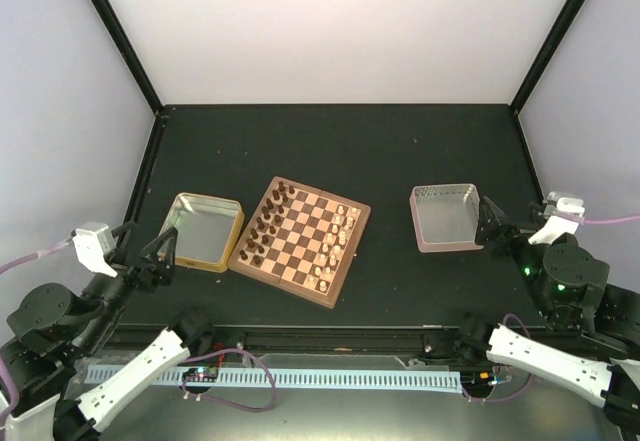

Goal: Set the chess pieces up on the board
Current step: Reset both arms

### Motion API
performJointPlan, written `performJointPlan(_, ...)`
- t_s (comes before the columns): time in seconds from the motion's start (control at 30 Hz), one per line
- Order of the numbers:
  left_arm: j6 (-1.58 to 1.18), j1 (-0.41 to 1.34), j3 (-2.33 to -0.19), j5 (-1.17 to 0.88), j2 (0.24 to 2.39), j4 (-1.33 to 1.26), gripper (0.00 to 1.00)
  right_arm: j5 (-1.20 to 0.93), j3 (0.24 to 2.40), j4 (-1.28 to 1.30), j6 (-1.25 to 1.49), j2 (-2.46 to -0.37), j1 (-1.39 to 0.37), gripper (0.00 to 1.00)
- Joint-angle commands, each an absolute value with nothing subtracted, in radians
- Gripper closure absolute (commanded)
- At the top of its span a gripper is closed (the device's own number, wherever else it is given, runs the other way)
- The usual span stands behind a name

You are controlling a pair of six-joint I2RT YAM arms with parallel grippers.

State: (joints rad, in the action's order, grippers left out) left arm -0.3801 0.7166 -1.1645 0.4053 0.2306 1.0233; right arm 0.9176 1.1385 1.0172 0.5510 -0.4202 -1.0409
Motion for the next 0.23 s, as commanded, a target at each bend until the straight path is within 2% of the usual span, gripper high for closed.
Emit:
performJointPlan(0.0, -0.340, 0.714, -1.192, 0.428, 0.220, 1.054, 0.01, 0.966, 1.151, 1.033, 0.545, -0.409, -1.037, 0.00)
performJointPlan(0.2, -0.329, 0.714, -1.185, 0.420, 0.202, 1.037, 0.01, 0.968, 1.143, 1.019, 0.539, -0.407, -1.037, 0.00)
